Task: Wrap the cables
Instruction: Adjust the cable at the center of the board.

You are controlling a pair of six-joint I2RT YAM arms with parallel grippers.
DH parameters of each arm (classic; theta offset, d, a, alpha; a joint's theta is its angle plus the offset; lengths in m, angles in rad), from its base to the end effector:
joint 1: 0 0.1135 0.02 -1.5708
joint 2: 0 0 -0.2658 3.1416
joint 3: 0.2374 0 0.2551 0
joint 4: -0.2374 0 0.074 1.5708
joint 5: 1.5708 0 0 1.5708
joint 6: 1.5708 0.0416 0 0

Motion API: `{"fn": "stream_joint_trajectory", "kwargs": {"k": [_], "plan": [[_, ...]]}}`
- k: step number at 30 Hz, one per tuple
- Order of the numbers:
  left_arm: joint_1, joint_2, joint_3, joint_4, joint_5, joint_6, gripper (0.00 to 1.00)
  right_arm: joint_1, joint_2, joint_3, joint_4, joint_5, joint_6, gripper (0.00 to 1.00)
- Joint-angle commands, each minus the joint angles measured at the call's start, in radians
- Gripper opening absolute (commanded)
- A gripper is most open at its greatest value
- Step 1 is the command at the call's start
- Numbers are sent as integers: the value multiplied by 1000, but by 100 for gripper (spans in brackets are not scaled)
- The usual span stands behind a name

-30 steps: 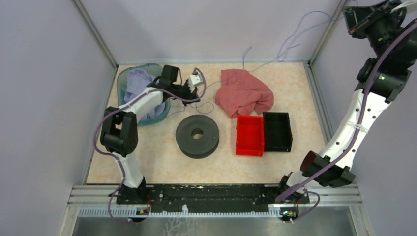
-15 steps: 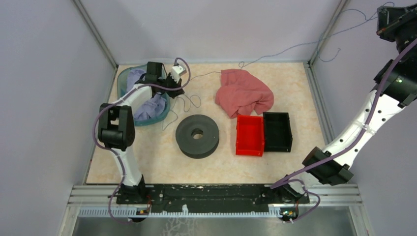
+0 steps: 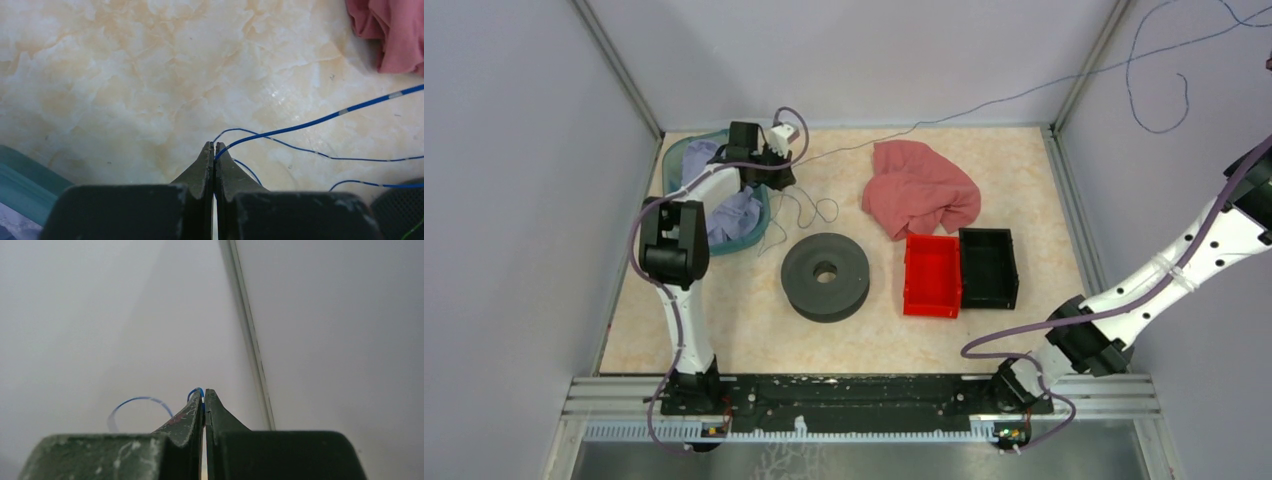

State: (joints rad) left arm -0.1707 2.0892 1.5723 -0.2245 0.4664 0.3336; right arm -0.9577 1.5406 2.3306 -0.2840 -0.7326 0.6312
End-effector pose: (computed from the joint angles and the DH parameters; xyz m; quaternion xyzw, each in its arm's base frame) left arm 0.4687 -0.0998 0.1989 0.3123 0.8391 -0.1789 0.4079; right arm 0.1584 -0.1767 0.6484 0.1219 0.5522 0.0486 0.8233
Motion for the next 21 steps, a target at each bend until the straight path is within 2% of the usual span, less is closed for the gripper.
{"fn": "stream_joint_trajectory", "kwargs": {"k": [1,6,9,15,21], "plan": [[22,38,60,42,-40,-74,0,-47,18,34,82,-45,83,0],[20,41,73,51,46,-82,0,-37,-3,-19,134,-101,125,0],[15,26,69,60,125,-83,6,47,-50,-62,48,-69,3,0],[9,-3,89,78,213,-121,39,324,-126,-180,-110,44,-212,0],[10,-41,151,84,287,-211,63,626,-149,-303,-186,152,-330,0]]}}
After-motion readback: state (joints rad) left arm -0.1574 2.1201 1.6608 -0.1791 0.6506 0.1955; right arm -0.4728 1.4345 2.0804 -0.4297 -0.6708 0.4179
